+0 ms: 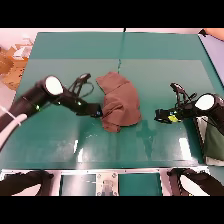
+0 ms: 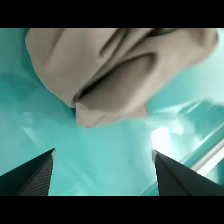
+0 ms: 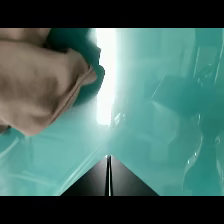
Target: Fold the shirts.
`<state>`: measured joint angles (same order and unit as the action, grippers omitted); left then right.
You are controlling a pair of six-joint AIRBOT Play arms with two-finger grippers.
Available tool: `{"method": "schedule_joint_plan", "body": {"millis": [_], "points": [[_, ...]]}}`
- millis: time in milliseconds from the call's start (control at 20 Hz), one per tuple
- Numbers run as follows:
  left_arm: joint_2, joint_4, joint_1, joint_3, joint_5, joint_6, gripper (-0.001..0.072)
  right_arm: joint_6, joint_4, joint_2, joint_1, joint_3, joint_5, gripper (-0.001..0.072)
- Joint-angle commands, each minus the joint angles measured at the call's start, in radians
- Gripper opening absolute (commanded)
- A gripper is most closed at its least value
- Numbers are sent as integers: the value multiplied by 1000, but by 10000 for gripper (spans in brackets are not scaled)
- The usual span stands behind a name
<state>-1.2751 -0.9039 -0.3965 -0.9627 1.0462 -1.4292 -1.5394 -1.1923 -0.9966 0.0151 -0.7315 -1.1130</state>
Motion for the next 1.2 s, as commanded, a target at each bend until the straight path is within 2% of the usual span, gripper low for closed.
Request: {"method": "schedule_joint_plan", "body": {"millis": [0,100,150,200,250,300,350,400,450,600,650,700,750,900,1050,1150], "points": [[-31,207,-23,183,-238,61,716,0,2,1,1,0,66,17],[-85,292,-76,195,-298,108,715,0,4,-1,1,0,87,42],[-116,326,-109,194,-333,130,715,0,5,-4,1,0,108,159],[-141,352,-135,194,-364,138,715,0,6,-10,0,0,127,241],[-166,369,-153,194,-387,138,713,0,7,-15,1,0,141,241],[-181,378,-157,194,-390,140,550,-1,10,-22,1,0,155,243],[-188,378,-154,194,-384,152,331,-1,16,-28,0,0,165,273],[-188,376,-154,192,-381,156,130,-1,21,-37,0,0,174,274],[-188,368,-154,182,-373,162,27,-1,35,-48,-1,0,186,283],[-187,273,-153,130,-323,178,26,0,127,-97,-17,0,208,293],[-187,219,-140,107,-268,161,26,0,161,-114,-29,0,222,311],[-187,174,-114,85,-195,143,26,7,197,-132,-45,-2,244,384],[-186,130,-74,63,-108,135,26,40,233,-156,-63,-12,256,421],[-163,-14,69,24,70,92,26,161,366,-262,-73,-75,260,426],[-105,-208,212,24,153,37,26,270,517,-407,-52,-153,259,426],[-72,-292,293,23,179,32,26,296,580,-488,-49,-208,250,426]]}}
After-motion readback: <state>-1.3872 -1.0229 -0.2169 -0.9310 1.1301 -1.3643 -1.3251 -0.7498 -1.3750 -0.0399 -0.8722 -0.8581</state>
